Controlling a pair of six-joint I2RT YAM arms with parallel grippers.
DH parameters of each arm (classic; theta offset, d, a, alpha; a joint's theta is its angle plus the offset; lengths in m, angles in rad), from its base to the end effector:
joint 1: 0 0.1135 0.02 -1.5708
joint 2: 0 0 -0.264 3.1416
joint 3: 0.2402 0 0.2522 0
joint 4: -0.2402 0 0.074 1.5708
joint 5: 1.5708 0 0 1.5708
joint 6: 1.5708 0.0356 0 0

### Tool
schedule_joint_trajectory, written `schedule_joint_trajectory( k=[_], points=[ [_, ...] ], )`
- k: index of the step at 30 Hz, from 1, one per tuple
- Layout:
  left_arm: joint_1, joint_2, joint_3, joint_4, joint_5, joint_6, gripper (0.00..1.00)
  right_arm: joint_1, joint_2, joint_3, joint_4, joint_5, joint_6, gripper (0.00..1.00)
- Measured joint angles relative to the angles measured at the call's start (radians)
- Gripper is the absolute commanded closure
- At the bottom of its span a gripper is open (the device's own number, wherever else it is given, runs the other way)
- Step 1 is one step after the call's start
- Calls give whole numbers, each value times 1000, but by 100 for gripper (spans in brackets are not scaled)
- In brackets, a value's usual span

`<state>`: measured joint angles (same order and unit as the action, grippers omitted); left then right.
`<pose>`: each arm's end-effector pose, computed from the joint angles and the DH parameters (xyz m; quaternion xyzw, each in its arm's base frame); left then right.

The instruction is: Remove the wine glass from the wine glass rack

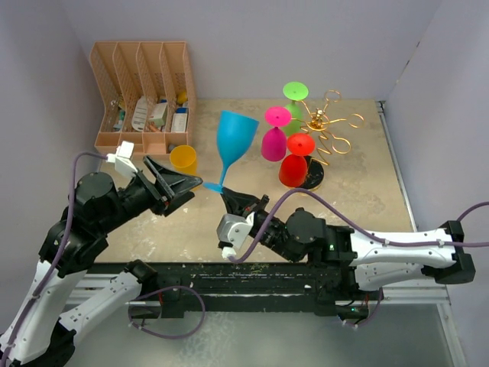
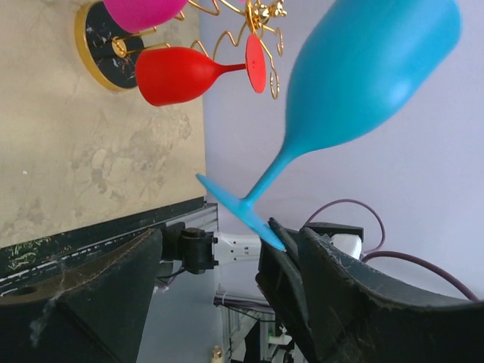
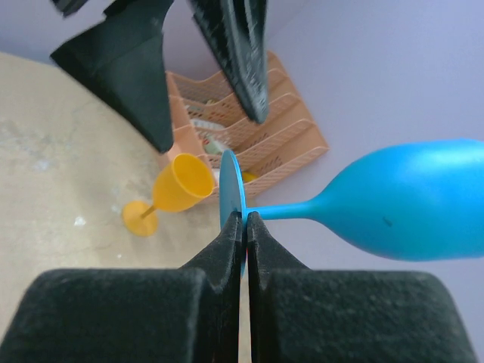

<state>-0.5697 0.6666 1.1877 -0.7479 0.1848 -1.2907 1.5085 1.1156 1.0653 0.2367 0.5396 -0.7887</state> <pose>0.0818 -0.0601 0.4262 -0.2211 0.7494 -0.5402 0.3126 0.0341 0.2527 0.4176 -0.4770 0.4392 0.1021 0.7544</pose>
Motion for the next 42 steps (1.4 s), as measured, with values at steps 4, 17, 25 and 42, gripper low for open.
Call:
schedule_joint_trajectory(
  k=[4, 17, 25, 42],
  points=[
    [0, -4, -37, 43, 35, -32, 26, 17, 4, -29, 125, 24, -66, 100],
    [0, -17, -109, 143, 70, -115, 33, 72, 59, -148, 319, 58, -179, 100],
    [0, -17, -158, 173, 88, -140, 66, 107, 62, -190, 438, 107, -231, 100],
    [0, -45, -232, 280, 124, -174, 100, 138, 84, -206, 447, 161, -246, 52]
  ],
)
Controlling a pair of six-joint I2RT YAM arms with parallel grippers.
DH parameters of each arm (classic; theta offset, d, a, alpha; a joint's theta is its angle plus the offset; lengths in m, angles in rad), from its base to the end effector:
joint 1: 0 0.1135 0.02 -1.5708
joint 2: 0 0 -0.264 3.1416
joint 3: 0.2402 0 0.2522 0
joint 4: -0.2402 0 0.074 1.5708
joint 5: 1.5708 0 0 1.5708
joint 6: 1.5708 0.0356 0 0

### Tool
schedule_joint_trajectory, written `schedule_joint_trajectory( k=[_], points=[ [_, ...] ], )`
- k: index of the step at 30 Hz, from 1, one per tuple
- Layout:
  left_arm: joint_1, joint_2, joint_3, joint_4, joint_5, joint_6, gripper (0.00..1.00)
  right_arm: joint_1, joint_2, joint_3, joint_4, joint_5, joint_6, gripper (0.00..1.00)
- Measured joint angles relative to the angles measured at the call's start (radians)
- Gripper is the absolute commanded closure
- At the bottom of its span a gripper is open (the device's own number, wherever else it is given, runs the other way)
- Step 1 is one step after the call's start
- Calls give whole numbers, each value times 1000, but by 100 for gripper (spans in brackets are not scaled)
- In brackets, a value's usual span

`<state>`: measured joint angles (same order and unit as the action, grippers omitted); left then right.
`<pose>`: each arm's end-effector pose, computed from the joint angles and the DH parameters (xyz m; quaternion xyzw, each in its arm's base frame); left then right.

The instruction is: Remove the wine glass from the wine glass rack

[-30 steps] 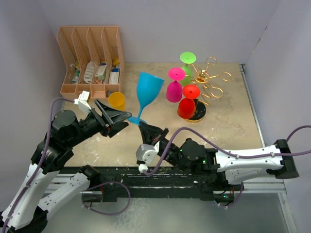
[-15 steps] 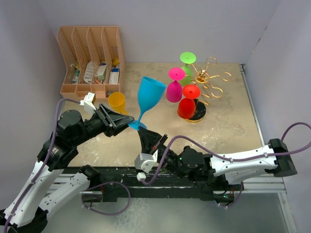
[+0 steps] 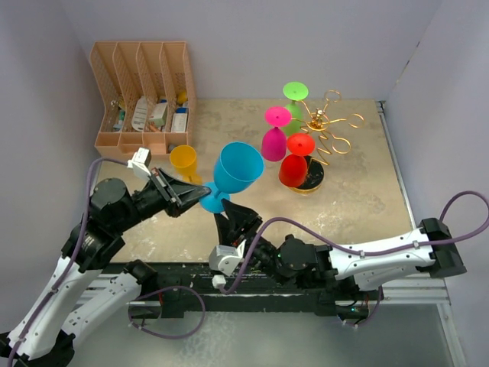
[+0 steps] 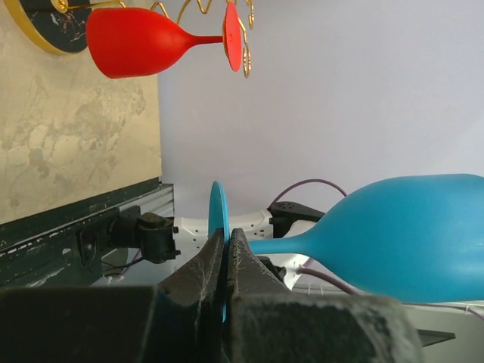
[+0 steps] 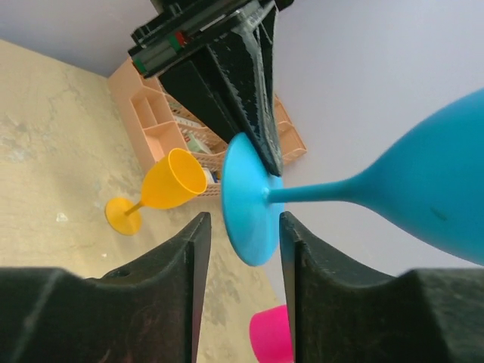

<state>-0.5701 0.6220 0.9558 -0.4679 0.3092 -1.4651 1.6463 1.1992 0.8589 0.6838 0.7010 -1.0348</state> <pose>0.0987 -0.0761 0.3898 -0.2305 0.7145 -0.6142 0.2430 0.0025 0.2713 0.3684 -0.4625 0.3967 0.0426 0.7918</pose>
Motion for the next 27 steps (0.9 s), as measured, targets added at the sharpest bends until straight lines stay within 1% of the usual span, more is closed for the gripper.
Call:
schedule_joint_trajectory(
  k=[2, 4, 5, 7, 9, 13, 14, 18, 21, 24, 27],
  points=[
    [0, -16, -19, 5, -6, 4, 100, 7, -17, 3, -45, 19, 42, 50],
    [0, -27, -39, 6, -15, 10, 100, 23, -53, 21, -141, 47, 103, 49],
    [0, -32, -51, 7, -23, 12, 100, 26, -60, 24, -154, 49, 113, 48],
    [0, -41, -72, 8, -42, 18, 100, 47, -94, 66, -269, 72, 185, 47],
    [0, -59, -93, 9, -68, 26, 100, 61, -114, 135, -398, 83, 268, 46],
    [0, -126, -139, 6, -126, 45, 100, 73, -119, 340, -690, 94, 478, 48],
    [0, -150, -150, 1, -140, 48, 100, 73, -116, 399, -777, 95, 539, 48],
    [0, -270, -178, -43, -198, 61, 100, 73, -79, 568, -1031, 95, 721, 48],
    [0, -349, -184, -89, -241, 68, 100, 73, -38, 652, -1167, 92, 808, 48],
    [0, -430, -184, -149, -282, 73, 100, 73, 0, 710, -1259, 78, 868, 48],
    [0, -492, -186, -207, -315, 80, 100, 73, 21, 765, -1326, 41, 912, 43]
  ],
)
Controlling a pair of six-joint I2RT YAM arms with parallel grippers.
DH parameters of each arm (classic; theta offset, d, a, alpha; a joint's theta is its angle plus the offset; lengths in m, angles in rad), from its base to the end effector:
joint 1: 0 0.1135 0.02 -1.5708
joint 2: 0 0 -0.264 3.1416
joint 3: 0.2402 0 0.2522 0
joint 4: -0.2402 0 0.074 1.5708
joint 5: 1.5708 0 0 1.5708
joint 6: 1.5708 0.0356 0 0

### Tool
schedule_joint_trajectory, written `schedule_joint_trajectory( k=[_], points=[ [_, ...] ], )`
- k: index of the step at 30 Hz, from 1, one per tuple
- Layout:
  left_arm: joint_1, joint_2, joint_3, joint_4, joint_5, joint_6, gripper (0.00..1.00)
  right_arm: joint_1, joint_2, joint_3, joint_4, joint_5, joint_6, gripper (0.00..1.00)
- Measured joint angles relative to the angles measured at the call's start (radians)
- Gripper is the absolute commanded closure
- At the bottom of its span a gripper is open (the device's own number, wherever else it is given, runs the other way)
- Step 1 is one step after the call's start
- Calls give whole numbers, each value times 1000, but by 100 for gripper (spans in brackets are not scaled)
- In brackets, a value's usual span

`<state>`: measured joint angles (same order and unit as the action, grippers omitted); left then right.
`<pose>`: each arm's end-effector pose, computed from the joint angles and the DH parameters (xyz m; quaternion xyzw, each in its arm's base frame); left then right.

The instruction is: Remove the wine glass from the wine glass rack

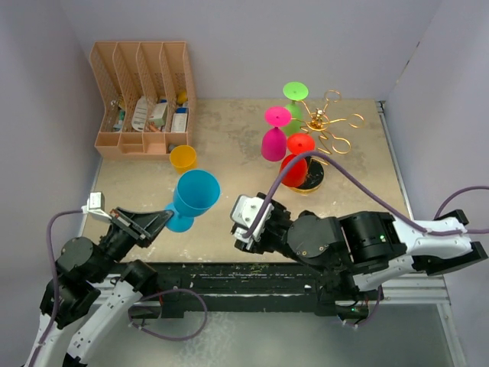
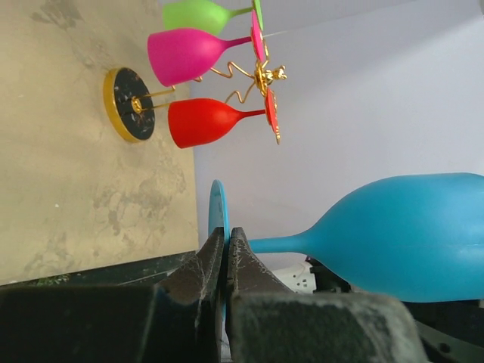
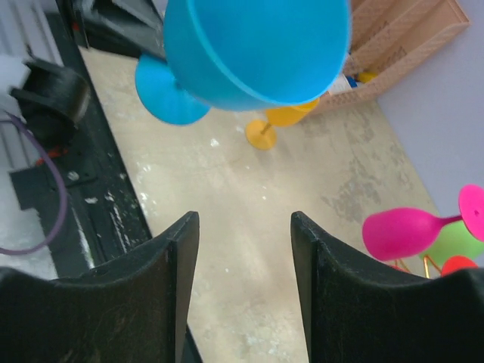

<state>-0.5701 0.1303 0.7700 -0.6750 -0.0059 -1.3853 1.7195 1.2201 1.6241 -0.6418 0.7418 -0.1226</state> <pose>0.0241 -0.0152 0.3383 -0.2871 0.6597 -0.5747 0.3899 -0.0100 0.2294 0.4893 -0.4477 0.6216 0.2139 0.6061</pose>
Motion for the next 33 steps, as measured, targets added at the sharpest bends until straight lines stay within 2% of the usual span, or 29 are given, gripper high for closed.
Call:
schedule_joint_trajectory(
  k=[2, 6, 8, 12, 17, 21, 33],
  points=[
    [0, -55, -10, -44, -24, 16, 100, 0, 18, 66, -40, -27, 35, 39],
    [0, -107, -17, -103, -48, 37, 100, -21, 90, 264, -114, -84, 109, 37],
    [0, -120, -15, -136, -61, 52, 100, -65, 156, 394, -166, -133, 147, 37],
    [0, -120, -14, -184, -76, 81, 100, -191, 279, 541, -227, -203, 190, 37],
    [0, -120, 5, -232, -89, 107, 100, -388, 393, 605, -288, -409, 219, 37],
    [0, -121, 23, -234, -97, 119, 100, -510, 411, 616, -304, -557, 242, 37],
    [0, -121, 23, -231, -97, 123, 100, -550, 403, 625, -304, -769, 269, 37]
  ],
)
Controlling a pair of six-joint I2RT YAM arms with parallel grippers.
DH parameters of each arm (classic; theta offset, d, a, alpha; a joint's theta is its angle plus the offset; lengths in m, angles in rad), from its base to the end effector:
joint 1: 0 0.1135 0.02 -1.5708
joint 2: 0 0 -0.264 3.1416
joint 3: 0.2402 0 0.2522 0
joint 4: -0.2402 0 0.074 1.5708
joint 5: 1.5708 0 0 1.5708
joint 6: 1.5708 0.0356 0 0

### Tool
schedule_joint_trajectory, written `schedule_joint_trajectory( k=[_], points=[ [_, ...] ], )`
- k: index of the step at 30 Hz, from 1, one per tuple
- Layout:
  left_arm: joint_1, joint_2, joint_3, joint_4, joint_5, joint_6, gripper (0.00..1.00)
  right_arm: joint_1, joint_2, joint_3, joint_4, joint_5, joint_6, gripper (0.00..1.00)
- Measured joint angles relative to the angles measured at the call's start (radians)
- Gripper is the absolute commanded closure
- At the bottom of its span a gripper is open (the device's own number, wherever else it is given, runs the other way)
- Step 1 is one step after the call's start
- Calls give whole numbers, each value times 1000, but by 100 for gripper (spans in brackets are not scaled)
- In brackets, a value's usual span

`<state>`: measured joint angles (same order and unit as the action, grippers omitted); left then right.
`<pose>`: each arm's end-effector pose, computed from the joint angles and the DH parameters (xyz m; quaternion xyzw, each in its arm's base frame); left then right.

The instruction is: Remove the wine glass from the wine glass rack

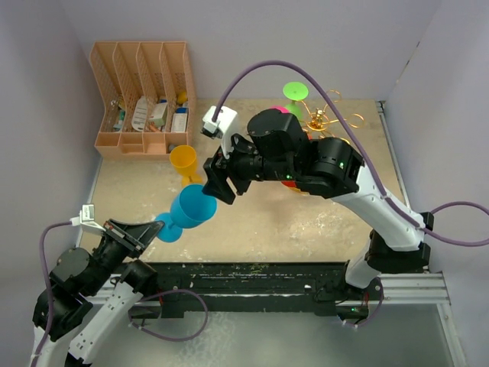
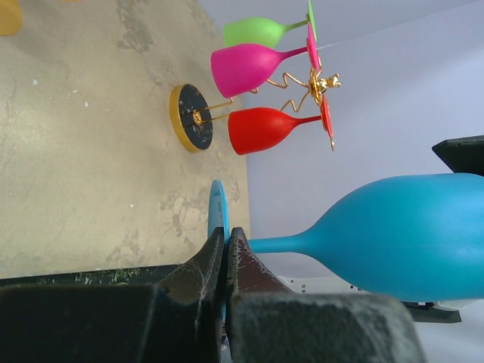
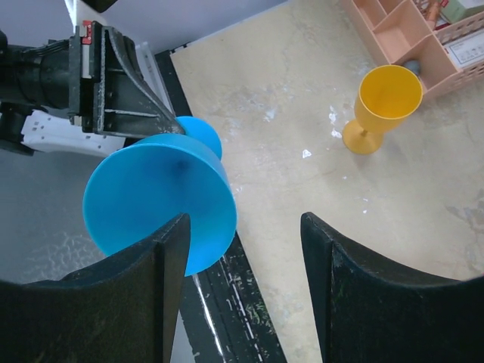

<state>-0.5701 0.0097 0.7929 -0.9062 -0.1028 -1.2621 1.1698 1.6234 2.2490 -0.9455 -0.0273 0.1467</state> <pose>-0.0015 0.0053 0.3180 -0.2858 0.6924 -0.5012 0.4333 0.1167 0.2778 0.5348 -0.4038 0.7029 0.3669 0.4563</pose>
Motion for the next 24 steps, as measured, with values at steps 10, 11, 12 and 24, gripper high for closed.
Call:
schedule_joint_trajectory(
  k=[10, 11, 12, 24],
  points=[
    [0, 0, 0, 34, 2, 0, 100, -6, 14, -29, 2, -53, 1, 78],
    [0, 0, 0, 37, 2, 0, 100, -6, 18, -30, 2, -56, -3, 94],
    [0, 0, 0, 38, 2, 0, 100, -6, 22, -30, 2, -61, 0, 100],
    [0, 34, 9, 52, -14, 11, 92, -101, 50, -27, 10, -164, 35, 100]
  ],
)
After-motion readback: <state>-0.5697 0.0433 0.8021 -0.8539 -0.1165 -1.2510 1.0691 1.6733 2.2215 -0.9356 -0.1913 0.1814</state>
